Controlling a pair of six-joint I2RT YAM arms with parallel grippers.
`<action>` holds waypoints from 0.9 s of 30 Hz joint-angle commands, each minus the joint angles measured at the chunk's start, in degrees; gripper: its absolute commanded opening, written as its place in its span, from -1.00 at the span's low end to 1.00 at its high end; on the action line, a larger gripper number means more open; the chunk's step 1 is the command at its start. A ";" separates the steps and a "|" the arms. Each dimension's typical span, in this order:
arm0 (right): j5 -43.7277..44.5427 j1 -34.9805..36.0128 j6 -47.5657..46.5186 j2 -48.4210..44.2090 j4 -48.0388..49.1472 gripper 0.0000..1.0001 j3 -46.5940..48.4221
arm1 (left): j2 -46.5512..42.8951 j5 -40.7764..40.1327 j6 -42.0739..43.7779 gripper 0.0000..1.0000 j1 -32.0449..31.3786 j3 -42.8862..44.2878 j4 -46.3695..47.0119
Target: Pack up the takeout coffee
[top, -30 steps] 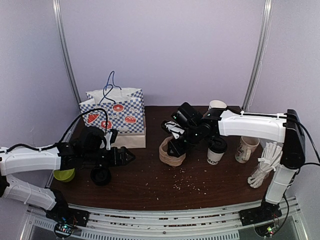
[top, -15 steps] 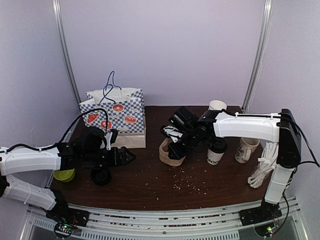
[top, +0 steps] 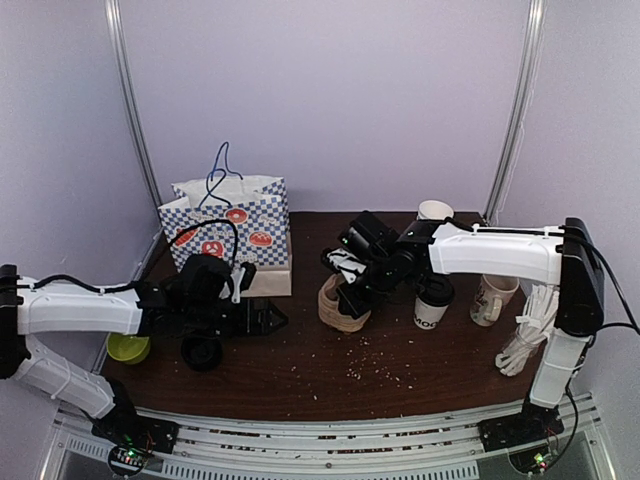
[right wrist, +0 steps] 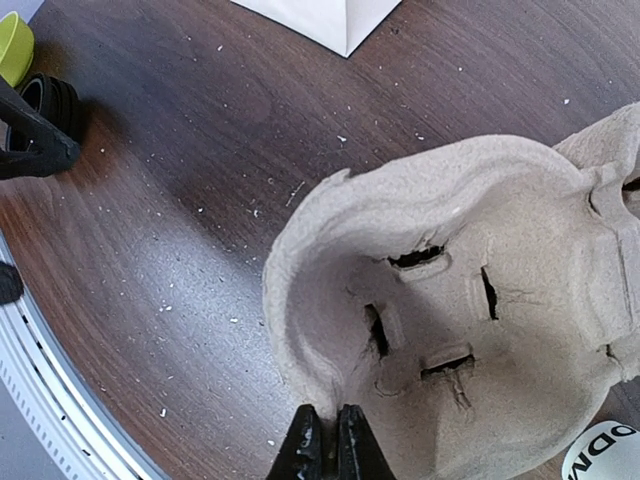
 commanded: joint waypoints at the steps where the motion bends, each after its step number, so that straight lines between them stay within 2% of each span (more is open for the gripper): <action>1: -0.67 -0.24 0.89 -2.46 0.60 -0.94 -0.10 | 4.16 1.18 -0.17 0.82 -1.82 5.61 4.91; 7: -0.39 -0.32 1.85 -2.27 1.33 -0.95 -0.95 | 13.38 3.27 -1.83 0.82 -2.95 11.41 8.98; 14: -0.75 -0.44 2.24 -2.40 1.83 -0.94 -1.74 | 20.75 4.68 -4.87 0.81 -3.02 14.38 13.00; 27: -1.67 -0.43 2.68 -2.58 2.61 -0.93 -2.50 | 23.07 5.50 -6.04 0.80 -2.97 15.50 15.28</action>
